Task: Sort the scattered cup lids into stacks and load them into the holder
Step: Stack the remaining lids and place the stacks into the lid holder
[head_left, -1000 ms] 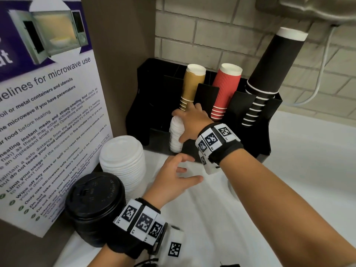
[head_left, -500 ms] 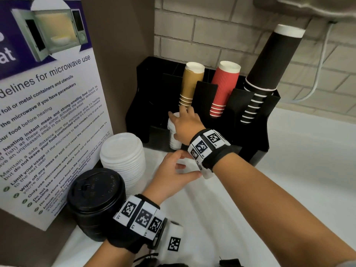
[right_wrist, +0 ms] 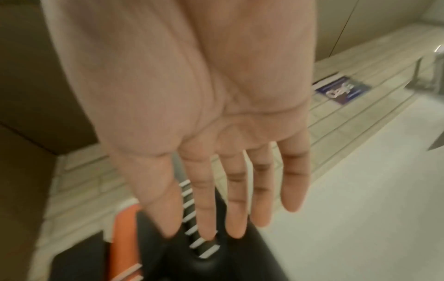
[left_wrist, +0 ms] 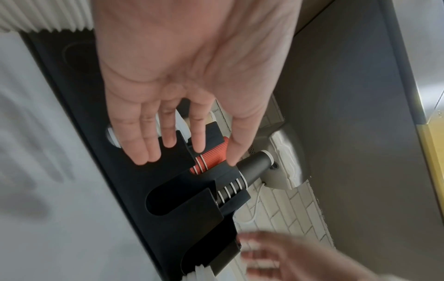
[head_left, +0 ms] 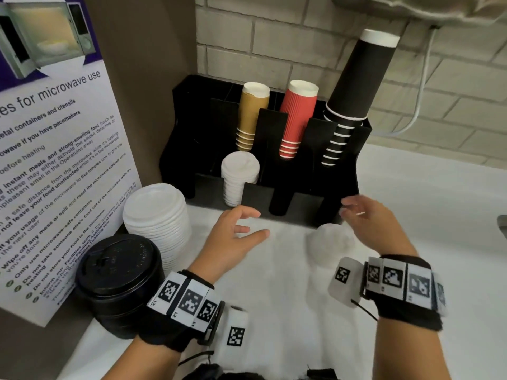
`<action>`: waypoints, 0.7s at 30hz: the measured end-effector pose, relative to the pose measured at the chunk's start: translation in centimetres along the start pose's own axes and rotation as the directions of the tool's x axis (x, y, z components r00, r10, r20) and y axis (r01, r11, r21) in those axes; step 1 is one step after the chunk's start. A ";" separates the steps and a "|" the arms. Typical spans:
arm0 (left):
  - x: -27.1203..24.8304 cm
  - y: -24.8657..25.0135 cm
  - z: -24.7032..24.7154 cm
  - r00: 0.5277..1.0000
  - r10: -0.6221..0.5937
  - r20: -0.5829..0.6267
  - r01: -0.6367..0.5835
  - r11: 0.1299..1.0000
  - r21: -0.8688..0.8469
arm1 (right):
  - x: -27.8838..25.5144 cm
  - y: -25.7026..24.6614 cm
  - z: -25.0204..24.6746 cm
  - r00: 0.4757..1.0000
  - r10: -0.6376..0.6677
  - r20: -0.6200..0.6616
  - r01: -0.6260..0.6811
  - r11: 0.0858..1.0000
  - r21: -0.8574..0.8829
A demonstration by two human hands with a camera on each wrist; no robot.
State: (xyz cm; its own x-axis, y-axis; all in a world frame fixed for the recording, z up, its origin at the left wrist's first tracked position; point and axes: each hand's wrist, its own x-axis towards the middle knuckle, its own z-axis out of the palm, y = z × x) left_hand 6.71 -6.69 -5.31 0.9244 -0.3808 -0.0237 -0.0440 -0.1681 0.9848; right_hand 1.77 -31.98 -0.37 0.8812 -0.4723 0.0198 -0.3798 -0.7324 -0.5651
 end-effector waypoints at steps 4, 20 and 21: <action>-0.1 0.1 0.6 1.000 -0.006 0.019 0.006 1.000 0.008 | -1.1 2.3 1.0 0.955 0.220 0.199 -0.198 0.972 -0.125; 0.2 0.7 1.4 0.999 0.022 0.042 -0.023 1.000 0.007 | -0.7 1.6 1.5 0.984 0.074 0.162 -0.077 0.997 0.017; 0.1 0.8 1.5 0.997 0.035 0.068 -0.035 0.999 -0.001 | -0.9 0.9 1.0 0.986 0.024 0.165 -0.042 0.994 0.102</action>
State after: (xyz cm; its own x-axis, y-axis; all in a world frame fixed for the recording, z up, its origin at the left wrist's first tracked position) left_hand 6.24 -8.24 -4.75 0.8944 -0.4473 -0.0013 -0.0754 -0.1535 0.9853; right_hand 0.93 -31.76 -1.71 0.9060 -0.4027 -0.1302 -0.3855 -0.6581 -0.6468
